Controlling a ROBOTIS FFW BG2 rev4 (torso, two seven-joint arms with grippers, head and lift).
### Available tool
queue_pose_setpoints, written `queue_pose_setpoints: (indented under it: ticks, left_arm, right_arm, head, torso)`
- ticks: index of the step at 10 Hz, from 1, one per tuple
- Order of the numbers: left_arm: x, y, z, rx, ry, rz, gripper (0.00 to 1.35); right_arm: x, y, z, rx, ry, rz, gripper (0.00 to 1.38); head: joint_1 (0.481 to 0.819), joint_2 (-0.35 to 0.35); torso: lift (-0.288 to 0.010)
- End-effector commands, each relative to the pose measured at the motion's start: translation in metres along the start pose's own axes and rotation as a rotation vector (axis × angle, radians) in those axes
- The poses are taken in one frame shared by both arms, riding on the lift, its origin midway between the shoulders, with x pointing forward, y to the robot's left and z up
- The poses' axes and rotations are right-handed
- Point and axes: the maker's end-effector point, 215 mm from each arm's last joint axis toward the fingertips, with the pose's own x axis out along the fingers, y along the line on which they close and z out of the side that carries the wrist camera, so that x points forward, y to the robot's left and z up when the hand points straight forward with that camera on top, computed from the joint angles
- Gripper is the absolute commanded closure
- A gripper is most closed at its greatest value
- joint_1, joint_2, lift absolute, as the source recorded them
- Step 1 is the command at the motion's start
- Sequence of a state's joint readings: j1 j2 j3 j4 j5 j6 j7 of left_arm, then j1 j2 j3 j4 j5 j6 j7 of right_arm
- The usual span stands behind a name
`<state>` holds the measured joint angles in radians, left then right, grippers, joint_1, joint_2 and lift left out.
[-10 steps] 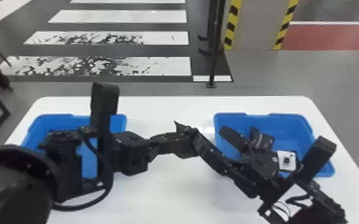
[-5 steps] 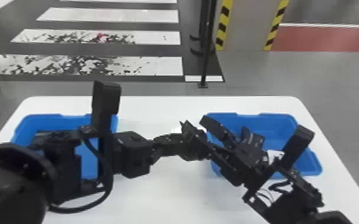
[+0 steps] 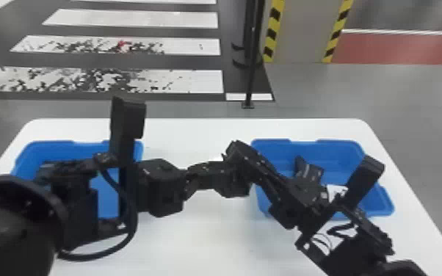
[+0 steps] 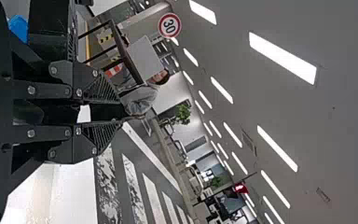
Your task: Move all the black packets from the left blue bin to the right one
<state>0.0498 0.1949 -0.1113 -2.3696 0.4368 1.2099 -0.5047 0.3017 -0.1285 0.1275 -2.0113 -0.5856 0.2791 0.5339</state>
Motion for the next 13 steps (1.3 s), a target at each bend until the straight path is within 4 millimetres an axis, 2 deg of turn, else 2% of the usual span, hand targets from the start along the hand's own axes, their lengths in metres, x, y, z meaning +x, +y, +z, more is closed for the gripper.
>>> queue_pose_setpoints:
  ticks: [1,2,4,5,7,8,10,11,12,13]
  left_arm:
    - [-0.001,0.001,0.004,0.004,-0.012,0.003,1.21]
    - [-0.002,0.003,0.01,0.01,-0.034,0.009,1.16]
    - [-0.007,0.006,0.008,-0.02,-0.065,0.012,0.18]
    - [-0.011,0.008,0.003,-0.044,-0.078,0.014,0.06]
    - [-0.024,0.003,-0.004,-0.076,-0.106,0.01,0.19]
    - [-0.034,0.003,-0.011,-0.096,-0.111,0.022,0.19]
    - [-0.051,0.005,-0.017,-0.12,-0.126,0.051,0.19]
    - [-0.058,0.009,-0.019,-0.125,-0.129,0.069,0.19]
    - [-0.067,0.017,-0.021,-0.128,-0.137,0.1,0.19]
    - [-0.077,0.031,-0.024,-0.135,-0.14,0.144,0.19]
  right_arm:
    - [0.001,0.003,0.001,0.005,-0.001,0.007,1.28]
    - [0.001,0.004,0.003,0.004,-0.002,0.011,1.28]
    - [0.005,-0.006,0.013,-0.002,-0.011,0.007,1.28]
    - [0.005,-0.021,0.021,-0.024,-0.017,-0.014,1.28]
    - [-0.008,-0.072,0.038,-0.059,-0.028,-0.103,1.28]
    - [-0.013,-0.098,0.046,-0.08,-0.028,-0.146,1.28]
    - [-0.028,-0.162,0.053,-0.097,-0.017,-0.258,1.28]
    - [-0.035,-0.194,0.058,-0.116,-0.01,-0.309,1.28]
    - [-0.042,-0.218,0.061,-0.132,-0.016,-0.356,1.28]
    - [-0.056,-0.241,0.061,-0.123,-0.017,-0.415,1.18]
  head:
    - [0.695,-0.035]
    - [0.695,-0.032]
    - [0.695,-0.028]
    - [0.695,-0.027]
    - [0.695,-0.044]
    - [0.695,-0.067]
    - [0.695,-0.101]
    - [0.695,-0.123]
    - [0.695,-0.144]
    - [0.695,-0.162]
  torso:
    - [-0.138]
    - [-0.138]
    - [-0.138]
    - [-0.138]
    - [-0.138]
    - [-0.138]
    - [-0.138]
    - [-0.138]
    - [-0.138]
    - [-0.138]
